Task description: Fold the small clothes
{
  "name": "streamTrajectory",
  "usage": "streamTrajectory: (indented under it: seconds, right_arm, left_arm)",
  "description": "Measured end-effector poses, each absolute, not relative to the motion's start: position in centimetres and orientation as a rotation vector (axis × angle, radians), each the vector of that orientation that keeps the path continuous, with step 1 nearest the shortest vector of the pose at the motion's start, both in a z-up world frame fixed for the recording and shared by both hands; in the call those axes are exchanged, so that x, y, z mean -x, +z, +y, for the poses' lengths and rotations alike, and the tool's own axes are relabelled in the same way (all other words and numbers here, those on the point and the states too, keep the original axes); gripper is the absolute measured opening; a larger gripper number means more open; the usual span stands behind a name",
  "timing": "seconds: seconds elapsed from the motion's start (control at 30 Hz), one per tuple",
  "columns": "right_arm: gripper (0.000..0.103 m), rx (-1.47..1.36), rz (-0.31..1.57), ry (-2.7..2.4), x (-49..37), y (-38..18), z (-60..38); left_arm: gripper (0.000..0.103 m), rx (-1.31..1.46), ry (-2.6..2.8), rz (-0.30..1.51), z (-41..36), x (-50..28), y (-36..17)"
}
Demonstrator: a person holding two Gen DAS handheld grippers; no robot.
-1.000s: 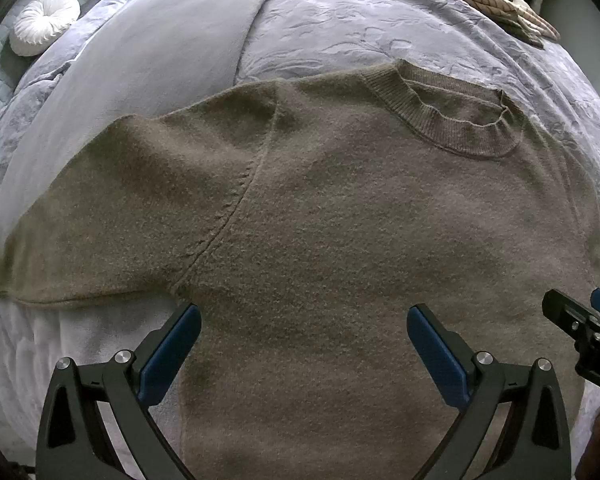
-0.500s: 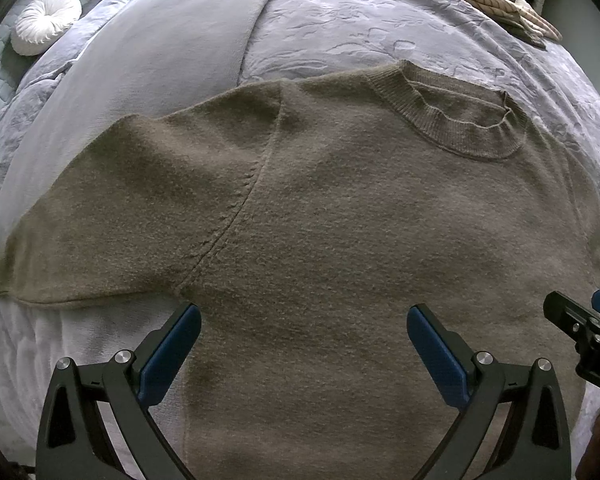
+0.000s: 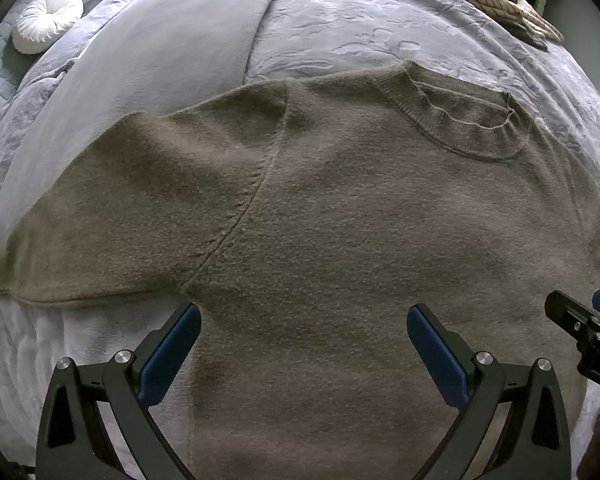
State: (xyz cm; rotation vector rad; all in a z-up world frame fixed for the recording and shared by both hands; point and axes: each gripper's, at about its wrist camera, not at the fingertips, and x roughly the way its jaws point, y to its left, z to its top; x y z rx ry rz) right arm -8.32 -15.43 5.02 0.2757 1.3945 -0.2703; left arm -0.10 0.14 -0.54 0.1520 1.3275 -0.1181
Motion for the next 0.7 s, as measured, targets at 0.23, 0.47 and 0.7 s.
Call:
streamTrajectory:
  seconds: [0.23,0.47,0.7]
  right_arm:
    - [0.103,-0.272,1.394,-0.269,8.7,5.0,-14.8]
    - [0.103,-0.267,1.395,-0.266,8.8,4.9,-14.8]
    - [0.103,-0.263,1.397,-0.265,7.7,4.9,-14.3]
  left_arm:
    - [0.103,-0.153,-0.123,1.327,0.6,0.0,0.2]
    - [0.103,-0.151,-0.128,1.307,1.0,0.3,0.0]
    - [0.103,-0.152,-0.137,1.297,1.2,0.6,0.2]
